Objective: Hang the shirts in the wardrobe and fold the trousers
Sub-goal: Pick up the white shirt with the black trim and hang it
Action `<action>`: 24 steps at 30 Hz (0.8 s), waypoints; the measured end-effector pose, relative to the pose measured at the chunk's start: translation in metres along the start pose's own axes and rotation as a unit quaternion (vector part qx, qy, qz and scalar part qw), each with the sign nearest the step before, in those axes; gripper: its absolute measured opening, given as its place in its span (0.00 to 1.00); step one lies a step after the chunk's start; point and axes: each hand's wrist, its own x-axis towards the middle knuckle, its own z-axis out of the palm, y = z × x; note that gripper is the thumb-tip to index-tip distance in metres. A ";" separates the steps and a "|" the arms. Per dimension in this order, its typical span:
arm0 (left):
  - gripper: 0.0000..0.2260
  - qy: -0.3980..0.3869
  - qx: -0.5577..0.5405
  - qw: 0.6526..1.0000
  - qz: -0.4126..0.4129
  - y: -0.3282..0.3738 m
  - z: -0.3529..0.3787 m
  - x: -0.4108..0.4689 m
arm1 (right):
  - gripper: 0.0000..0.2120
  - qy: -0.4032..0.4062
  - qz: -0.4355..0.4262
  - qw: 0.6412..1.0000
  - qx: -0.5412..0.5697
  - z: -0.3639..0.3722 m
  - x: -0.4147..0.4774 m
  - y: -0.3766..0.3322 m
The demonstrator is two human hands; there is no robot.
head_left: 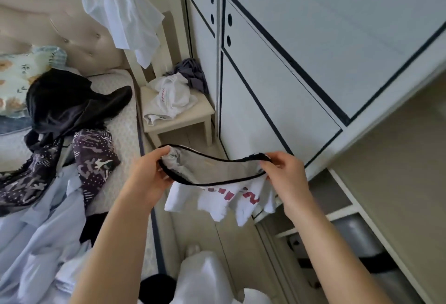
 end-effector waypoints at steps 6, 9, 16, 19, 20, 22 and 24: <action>0.06 0.011 -0.038 0.999 0.031 -0.058 0.024 -0.060 | 0.03 -0.006 -0.032 0.999 -0.018 -0.061 -0.044 0.029; 0.06 0.011 -0.056 0.998 0.027 -0.080 0.035 -0.084 | 0.02 -0.004 -0.030 0.999 -0.021 -0.086 -0.062 0.043; 0.08 -0.018 -0.068 0.997 -0.014 -0.115 0.051 -0.119 | 0.03 0.053 -0.013 0.998 -0.015 -0.136 -0.101 0.064; 0.07 -0.020 -0.077 0.996 -0.043 -0.123 0.058 -0.127 | 0.03 0.093 0.006 0.996 0.007 -0.151 -0.112 0.073; 0.06 -0.019 -0.070 0.996 -0.050 -0.125 0.060 -0.129 | 0.03 0.106 0.012 0.994 0.017 -0.155 -0.116 0.075; 0.06 -0.021 -0.042 0.997 -0.057 -0.129 0.067 -0.136 | 0.01 0.137 0.025 0.990 0.032 -0.163 -0.124 0.080; 0.06 -0.028 0.007 0.998 -0.047 -0.131 0.075 -0.143 | 0.01 0.167 0.035 0.985 0.033 -0.169 -0.133 0.084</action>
